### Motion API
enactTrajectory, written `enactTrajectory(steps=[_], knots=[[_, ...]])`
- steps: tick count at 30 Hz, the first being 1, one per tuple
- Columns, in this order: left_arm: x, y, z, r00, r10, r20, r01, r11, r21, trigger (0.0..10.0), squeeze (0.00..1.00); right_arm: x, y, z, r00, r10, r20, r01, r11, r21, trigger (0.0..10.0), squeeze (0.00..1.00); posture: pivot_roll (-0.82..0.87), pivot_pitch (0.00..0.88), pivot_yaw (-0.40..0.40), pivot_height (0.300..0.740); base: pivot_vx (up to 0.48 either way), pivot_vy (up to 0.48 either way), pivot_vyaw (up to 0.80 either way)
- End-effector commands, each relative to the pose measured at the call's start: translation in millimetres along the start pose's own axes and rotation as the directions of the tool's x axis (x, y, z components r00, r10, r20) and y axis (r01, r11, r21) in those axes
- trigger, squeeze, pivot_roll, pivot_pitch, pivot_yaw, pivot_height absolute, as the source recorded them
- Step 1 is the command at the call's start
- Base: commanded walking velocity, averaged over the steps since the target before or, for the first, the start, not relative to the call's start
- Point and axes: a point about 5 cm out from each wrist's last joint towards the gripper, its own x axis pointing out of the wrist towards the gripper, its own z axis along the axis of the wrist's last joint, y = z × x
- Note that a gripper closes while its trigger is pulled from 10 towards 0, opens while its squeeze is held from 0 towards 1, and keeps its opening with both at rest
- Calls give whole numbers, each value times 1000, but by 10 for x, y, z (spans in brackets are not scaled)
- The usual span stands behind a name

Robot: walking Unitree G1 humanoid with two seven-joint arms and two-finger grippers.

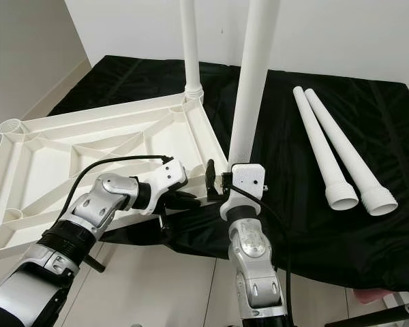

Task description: Building children table

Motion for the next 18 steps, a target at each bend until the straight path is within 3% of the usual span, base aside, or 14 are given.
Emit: enactTrajectory(steps=[1,4,5,14,18], knots=[[58,-11,67,1000,7,29,-8,1000,9,10000,0,-17,68,-129,997,53,-64,-52,998,25,10000,1000,-151,111,91,740,0,0,0],[55,-8,67,1000,8,29,-8,1000,8,10000,0,-9,39,-127,996,63,-64,-61,998,28,10000,1000,-152,113,93,740,0,0,0],[52,-2,66,1000,10,28,-10,1000,7,10000,0,2,17,-125,992,108,-65,-105,994,43,10000,0,-153,116,95,740,0,0,0],[56,15,75,999,13,30,-13,1000,6,10000,0,69,-270,-60,968,246,-44,-244,968,53,10000,0,-163,122,99,740,0,0,0],[57,14,76,999,13,31,-13,1000,6,10000,0,80,-311,-66,960,274,-54,-271,961,55,10000,0,-164,122,100,740,0,0,0]])
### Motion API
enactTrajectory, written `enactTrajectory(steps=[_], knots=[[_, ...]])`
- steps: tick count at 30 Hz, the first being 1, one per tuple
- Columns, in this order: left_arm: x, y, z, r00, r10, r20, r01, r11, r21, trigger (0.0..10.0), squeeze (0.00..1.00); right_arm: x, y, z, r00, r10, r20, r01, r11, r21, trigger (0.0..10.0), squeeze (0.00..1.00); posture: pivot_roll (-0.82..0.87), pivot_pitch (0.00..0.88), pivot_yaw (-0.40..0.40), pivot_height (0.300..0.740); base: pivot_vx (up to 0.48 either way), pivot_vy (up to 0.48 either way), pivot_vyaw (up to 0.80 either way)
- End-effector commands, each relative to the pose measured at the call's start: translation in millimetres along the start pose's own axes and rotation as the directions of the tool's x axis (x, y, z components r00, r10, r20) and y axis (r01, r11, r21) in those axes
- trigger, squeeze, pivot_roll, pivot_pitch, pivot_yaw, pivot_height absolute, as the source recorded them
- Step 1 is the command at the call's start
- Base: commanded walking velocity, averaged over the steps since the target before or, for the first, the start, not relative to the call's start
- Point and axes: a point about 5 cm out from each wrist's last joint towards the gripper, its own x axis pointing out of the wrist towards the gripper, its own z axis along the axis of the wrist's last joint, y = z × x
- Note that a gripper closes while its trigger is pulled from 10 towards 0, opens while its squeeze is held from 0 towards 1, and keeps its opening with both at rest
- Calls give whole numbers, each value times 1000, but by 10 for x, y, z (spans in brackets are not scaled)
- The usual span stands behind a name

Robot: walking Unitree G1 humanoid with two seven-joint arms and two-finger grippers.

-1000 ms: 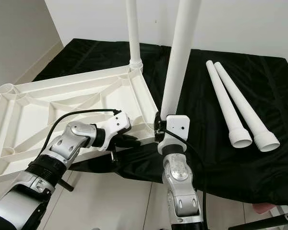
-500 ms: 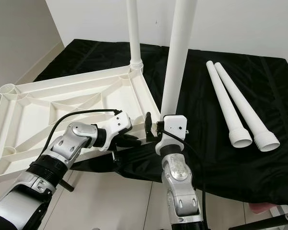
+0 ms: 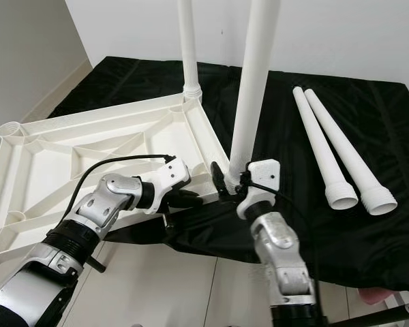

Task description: Building children table

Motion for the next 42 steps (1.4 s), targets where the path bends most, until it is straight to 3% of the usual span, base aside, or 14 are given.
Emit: enactTrajectory(steps=[1,7,12,15,18,20,27,39,40,41,42], knots=[[11,9,51,1000,-8,23,8,1000,11,10000,0,13,-13,-35,999,41,-23,-41,999,12,10000,0,-164,122,99,740,0,0,0],[21,4,54,1000,-11,24,11,1000,11,10000,0,69,-226,1,988,148,-43,-148,989,10,10000,0,-159,124,100,740,0,0,0],[20,2,50,1000,-11,23,10,1000,12,10000,0,112,-305,37,966,254,-54,-254,967,9,10000,0,-156,123,101,740,0,0,0],[20,2,50,1000,-11,23,10,1000,12,10000,0,112,-305,37,966,254,-54,-254,967,9,10000,0,-156,123,101,740,0,0,0],[17,3,46,1000,-10,22,9,1000,10,10000,0,158,-390,71,943,323,-81,-325,946,-10,10000,0,-153,122,102,740,0,0,0],[15,4,46,1000,-9,22,9,1000,9,10000,0,199,-465,101,906,406,-120,-411,911,-20,10000,0,-150,122,102,740,0,0,0],[12,11,50,1000,-10,21,9,1000,12,10000,0,263,-576,152,871,464,-158,-475,879,-38,10000,0,-149,120,104,740,0,0,0],[7,8,42,1000,-7,19,7,1000,11,10000,0,326,-590,186,821,539,-187,-558,827,-69,10000,0,-142,113,97,740,0,0,0],[5,7,39,1000,-7,19,7,1000,10,10000,0,330,-589,182,816,545,-190,-565,822,-71,7294,0,-141,112,97,740,0,0,0],[4,6,37,1000,-7,18,7,1000,10,10000,0,332,-589,180,813,549,-192,-570,819,-71,7294,0,-141,112,97,740,0,0,0],[4,6,36,1000,-7,18,7,1000,11,10000,0,335,-595,179,810,554,-194,-574,815,-71,8157,0,-141,112,97,740,0,0,0]])
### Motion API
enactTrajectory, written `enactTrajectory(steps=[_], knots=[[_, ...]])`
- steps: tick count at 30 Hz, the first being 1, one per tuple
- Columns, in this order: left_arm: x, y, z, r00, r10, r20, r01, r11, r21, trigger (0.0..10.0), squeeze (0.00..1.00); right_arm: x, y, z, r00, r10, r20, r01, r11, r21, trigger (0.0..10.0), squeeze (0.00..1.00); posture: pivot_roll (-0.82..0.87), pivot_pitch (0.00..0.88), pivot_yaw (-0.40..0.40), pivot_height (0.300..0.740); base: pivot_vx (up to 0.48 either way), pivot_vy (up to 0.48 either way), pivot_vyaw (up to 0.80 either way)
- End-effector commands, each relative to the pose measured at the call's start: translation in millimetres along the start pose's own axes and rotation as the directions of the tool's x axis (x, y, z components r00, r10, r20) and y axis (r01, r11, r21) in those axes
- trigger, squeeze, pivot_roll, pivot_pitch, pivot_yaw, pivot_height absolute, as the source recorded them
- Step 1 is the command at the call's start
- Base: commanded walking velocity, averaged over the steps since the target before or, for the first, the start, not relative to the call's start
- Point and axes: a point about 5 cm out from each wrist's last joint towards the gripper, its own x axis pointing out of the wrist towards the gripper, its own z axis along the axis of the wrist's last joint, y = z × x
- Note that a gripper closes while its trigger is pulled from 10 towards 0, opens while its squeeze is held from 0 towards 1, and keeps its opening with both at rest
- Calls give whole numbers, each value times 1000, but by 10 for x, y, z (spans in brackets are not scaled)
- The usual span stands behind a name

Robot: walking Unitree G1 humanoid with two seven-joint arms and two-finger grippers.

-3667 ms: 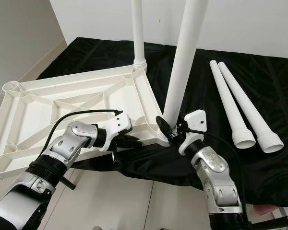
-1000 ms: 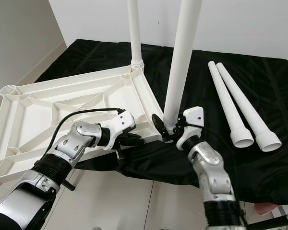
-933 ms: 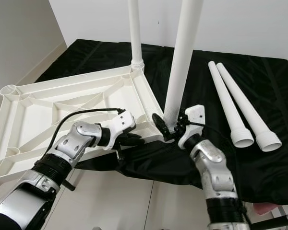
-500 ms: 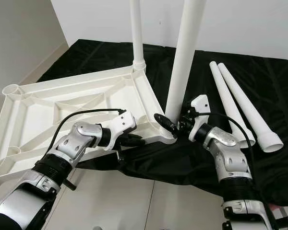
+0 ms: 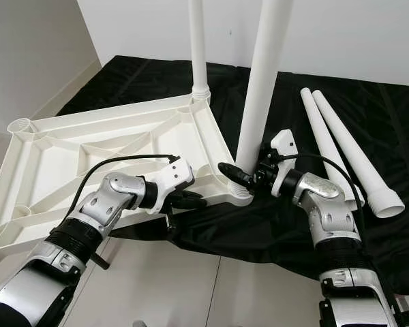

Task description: Building children table

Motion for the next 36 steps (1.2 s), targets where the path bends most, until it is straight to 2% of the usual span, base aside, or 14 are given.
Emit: enactTrajectory(steps=[1,2,3,4,5,16,18,19,20,27,36], knots=[[-13,2,9,1000,3,20,-3,1000,0,10000,0,20,12,-12,1000,26,-16,-26,1000,-13,8157,0,-141,112,97,740,0,0,0],[-13,3,8,1000,3,20,-3,1000,0,10000,0,19,8,-13,999,29,-17,-29,999,-13,4902,0,-141,112,97,740,0,0,0],[-13,2,7,1000,2,19,-2,1000,1,10000,0,16,5,-14,999,34,-20,-35,999,-15,4000,0,-141,110,98,740,0,0,0],[-13,2,7,1000,2,19,-2,1000,1,10000,0,16,5,-14,999,34,-20,-35,999,-15,4000,0,-141,110,98,740,0,0,0],[-13,-1,5,1000,1,19,-1,1000,1,10000,0,4,4,-18,999,41,-22,-41,999,-16,0,0,-144,106,99,740,0,0,0],[10,-24,-12,1000,-7,14,7,1000,-1,10000,0,-46,40,-86,998,48,-27,-48,999,-4,0,0,-150,106,97,740,0,0,0],[14,-29,-15,1000,-9,13,9,1000,-1,10000,0,-55,50,-96,999,46,-25,-46,999,-2,275,0,-151,105,97,740,0,0,0],[15,-32,-17,1000,-10,13,10,1000,-2,10000,0,-62,61,-104,999,41,-24,-41,999,3,4471,0,-151,105,97,740,0,0,0],[17,-36,-21,1000,-11,11,11,1000,-2,10000,0,-71,76,-117,999,32,-21,-32,999,6,10000,0,-152,102,96,740,0,0,0],[20,-45,-31,1000,-14,8,14,1000,0,10000,0,-95,145,-151,1000,1,10,-2,999,41,10000,0,-153,100,94,740,0,0,0],[21,-41,-29,1000,-20,4,20,1000,1,10000,0,-64,254,-122,991,-114,72,109,992,66,10000,0,-158,113,98,740,0,0,0]])
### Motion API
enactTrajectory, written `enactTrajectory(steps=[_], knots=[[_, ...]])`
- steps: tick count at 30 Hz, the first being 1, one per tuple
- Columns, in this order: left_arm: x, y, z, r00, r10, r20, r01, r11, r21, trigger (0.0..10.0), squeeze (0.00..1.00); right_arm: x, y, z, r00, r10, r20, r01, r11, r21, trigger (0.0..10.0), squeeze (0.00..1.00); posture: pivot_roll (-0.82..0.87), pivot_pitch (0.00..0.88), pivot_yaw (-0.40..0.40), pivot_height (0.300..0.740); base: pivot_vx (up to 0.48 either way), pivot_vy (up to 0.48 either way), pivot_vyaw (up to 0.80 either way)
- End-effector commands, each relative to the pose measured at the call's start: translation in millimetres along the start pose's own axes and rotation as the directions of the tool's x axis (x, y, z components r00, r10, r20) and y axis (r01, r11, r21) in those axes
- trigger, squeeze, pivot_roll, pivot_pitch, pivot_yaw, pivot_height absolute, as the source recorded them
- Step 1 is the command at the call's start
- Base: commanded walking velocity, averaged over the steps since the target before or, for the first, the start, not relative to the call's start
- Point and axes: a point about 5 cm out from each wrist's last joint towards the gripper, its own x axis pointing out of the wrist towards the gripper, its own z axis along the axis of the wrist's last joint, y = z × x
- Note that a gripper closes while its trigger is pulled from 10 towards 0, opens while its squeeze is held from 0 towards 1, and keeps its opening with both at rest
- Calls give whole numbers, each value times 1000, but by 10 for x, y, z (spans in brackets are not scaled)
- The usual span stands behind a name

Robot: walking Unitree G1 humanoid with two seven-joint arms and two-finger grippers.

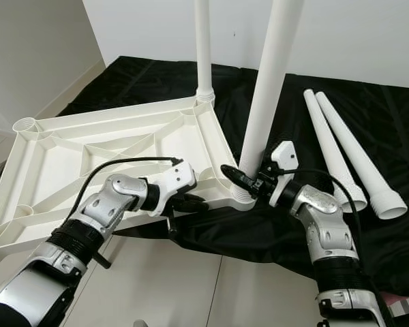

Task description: Building children table

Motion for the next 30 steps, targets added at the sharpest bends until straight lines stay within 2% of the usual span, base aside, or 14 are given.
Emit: enactTrajectory(steps=[1,16,17,19,22,27,30], knots=[[-16,-5,-27,1000,1,8,-1,1000,-8,10000,0,20,82,-38,999,-32,21,30,998,62,10000,0,-157,116,98,740,0,0,0],[-31,7,-54,1000,9,-4,-9,1000,-12,10000,0,117,302,-1,981,-180,67,173,979,104,10000,0,-157,126,95,740,0,0,0],[-30,13,-59,1000,12,-7,-12,1000,-13,10000,0,155,356,18,971,-228,74,218,969,115,10000,0,-155,128,97,740,0,0,0],[-31,15,-59,1000,13,-8,-13,1000,-14,10000,0,168,380,29,968,-239,81,229,966,121,10000,0,-154,129,97,740,0,0,0],[-35,20,-54,1000,14,-7,-14,1000,-13,10000,0,229,458,52,944,-315,94,302,944,132,10000,0,-153,129,98,740,0,0,0],[-44,30,-44,1000,15,-6,-15,1000,-13,10000,0,346,658,76,923,-366,116,351,927,133,10000,0,-149,127,98,740,0,0,0],[-47,32,-42,1000,16,-6,-16,1000,-12,10000,0,368,698,70,914,-391,109,378,918,124,10000,0,-147,129,98,740,0,0,0]])
